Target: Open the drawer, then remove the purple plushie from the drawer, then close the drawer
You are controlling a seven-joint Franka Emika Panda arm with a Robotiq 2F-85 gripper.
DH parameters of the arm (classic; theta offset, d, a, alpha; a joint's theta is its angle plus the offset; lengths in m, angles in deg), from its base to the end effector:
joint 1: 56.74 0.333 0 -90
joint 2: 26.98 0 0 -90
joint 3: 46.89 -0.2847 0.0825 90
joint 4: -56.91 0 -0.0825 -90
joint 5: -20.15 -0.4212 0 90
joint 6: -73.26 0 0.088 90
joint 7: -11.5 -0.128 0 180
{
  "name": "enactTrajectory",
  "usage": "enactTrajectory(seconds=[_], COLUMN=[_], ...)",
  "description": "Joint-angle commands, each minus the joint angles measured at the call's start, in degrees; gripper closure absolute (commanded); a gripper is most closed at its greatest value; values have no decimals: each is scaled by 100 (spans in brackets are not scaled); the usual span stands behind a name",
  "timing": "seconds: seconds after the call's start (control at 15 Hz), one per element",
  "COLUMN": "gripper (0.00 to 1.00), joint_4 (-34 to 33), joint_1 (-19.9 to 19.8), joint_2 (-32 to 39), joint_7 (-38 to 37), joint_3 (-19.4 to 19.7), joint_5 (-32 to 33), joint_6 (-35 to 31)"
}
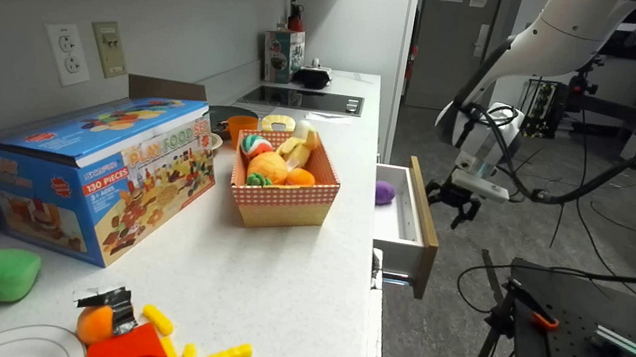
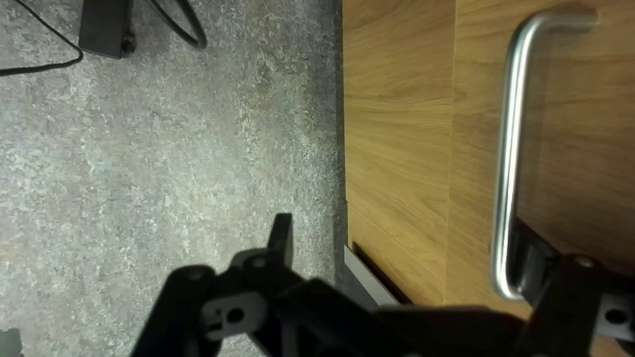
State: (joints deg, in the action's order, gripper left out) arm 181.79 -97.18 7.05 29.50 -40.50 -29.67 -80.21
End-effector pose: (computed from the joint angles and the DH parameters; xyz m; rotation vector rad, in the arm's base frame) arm 0.3411 -0.4013 0.0241 -2.2919 1.7176 -0.1444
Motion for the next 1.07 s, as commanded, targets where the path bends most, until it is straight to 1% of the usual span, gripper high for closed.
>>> enactTrajectory(seconds=[0.0, 0.13, 0.27, 0.33, 0.47, 0.87, 0.93, 1.0], gripper=[0, 0, 0, 0, 0, 0, 0, 0], joint_4=[-56, 6, 12, 63, 44, 41, 15, -11], joint_1=[8, 18, 68, 17, 13, 11, -91, -162], joint_2=[172, 67, -45, -62, -65, -65, -87, -87], joint_7=[-51, -64, -292, -7, -88, -95, 29, 206], joint_3=[275, 328, 424, 254, 323, 335, 245, 164], joint_5=[108, 151, 364, 142, 248, 258, 184, 72], joint_6=[-112, 44, 534, 300, 440, 461, 654, 659])
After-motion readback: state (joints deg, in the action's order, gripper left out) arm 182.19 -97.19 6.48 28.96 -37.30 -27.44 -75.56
